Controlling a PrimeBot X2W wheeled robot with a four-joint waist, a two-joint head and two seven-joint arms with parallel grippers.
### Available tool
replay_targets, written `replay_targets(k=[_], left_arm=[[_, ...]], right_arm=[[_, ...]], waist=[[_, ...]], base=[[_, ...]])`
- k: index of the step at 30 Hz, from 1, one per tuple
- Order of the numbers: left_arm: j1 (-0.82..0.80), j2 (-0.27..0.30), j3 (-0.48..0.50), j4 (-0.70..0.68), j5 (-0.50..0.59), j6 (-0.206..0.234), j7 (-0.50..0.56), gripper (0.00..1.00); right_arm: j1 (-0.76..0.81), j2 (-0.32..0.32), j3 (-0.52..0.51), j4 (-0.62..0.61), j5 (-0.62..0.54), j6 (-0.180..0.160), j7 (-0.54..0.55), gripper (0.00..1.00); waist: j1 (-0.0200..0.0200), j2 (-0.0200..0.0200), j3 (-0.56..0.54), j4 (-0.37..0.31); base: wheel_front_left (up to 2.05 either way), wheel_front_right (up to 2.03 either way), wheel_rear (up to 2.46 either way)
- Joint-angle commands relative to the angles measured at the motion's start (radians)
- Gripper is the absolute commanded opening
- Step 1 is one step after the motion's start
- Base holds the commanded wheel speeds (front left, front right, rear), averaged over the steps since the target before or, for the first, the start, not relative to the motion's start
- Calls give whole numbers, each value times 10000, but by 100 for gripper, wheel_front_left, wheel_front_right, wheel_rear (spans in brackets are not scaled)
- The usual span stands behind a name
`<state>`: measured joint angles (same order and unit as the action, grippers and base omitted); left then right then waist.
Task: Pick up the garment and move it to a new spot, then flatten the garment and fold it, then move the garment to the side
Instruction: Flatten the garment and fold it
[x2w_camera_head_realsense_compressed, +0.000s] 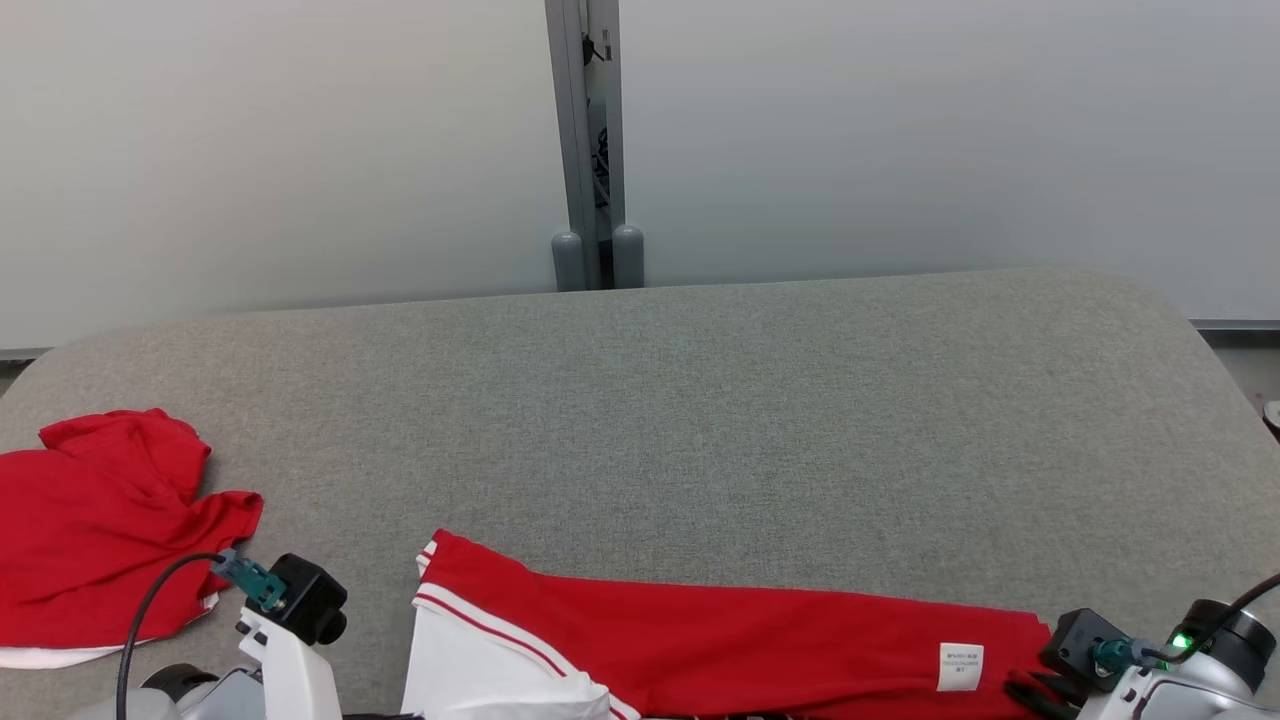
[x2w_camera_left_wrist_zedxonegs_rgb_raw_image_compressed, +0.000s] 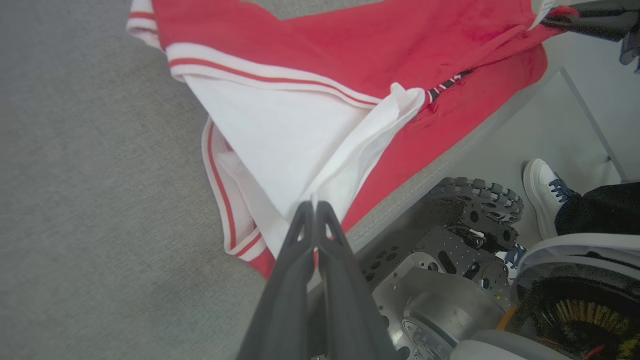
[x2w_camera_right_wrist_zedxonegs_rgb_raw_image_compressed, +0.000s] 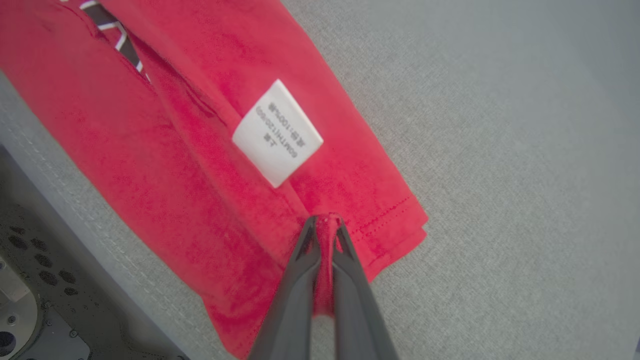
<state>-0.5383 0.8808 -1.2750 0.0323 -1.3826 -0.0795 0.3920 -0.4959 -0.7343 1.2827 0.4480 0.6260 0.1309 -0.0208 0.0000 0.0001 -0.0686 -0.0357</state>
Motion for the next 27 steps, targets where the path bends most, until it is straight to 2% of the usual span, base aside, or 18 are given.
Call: replay_targets(k=[1,11,14,15,16,17,18,27], left_arm=[[101,53,21,-75,-64,-61,117,0],[179,68,86,-204,-181,-173,198,0],[179,31,100,-135,-158,-171,222,0],[219,19,89,-117,-175,-175,301,0],[254,11,80,-116,-181,-181,381,0],[279,10,74,-111,-173,-184,416,27],[301,15,72,-90,-141,-155,435,100],[366,-72,113,108,72,6,314,100]], right_arm=[[139,-183,0,-134,54,-2,135,0],[-337,-65,-5,652,189,-2,-322,0],[-298,182,3,952,194,-2,-574,0],[-238,239,3,969,348,-2,-627,28],[-164,276,4,969,464,-2,-631,100],[-79,291,3,918,535,-2,-593,100],[-35,292,3,880,682,-2,-538,100],[-378,65,-3,1106,1532,-2,-724,100]], waist=[[0,-1,3,-3],[0,-1,10,-8],[0,-1,16,-3],[0,-1,20,-3],[0,-1,21,-4],[0,-1,22,-2],[0,-1,22,-3],[0,-1,-48,-73]], base=[[0,0,0],[0,0,0],[0,0,0],[0,0,0],[0,0,0],[0,0,0],[0,0,0],[0,0,0]])
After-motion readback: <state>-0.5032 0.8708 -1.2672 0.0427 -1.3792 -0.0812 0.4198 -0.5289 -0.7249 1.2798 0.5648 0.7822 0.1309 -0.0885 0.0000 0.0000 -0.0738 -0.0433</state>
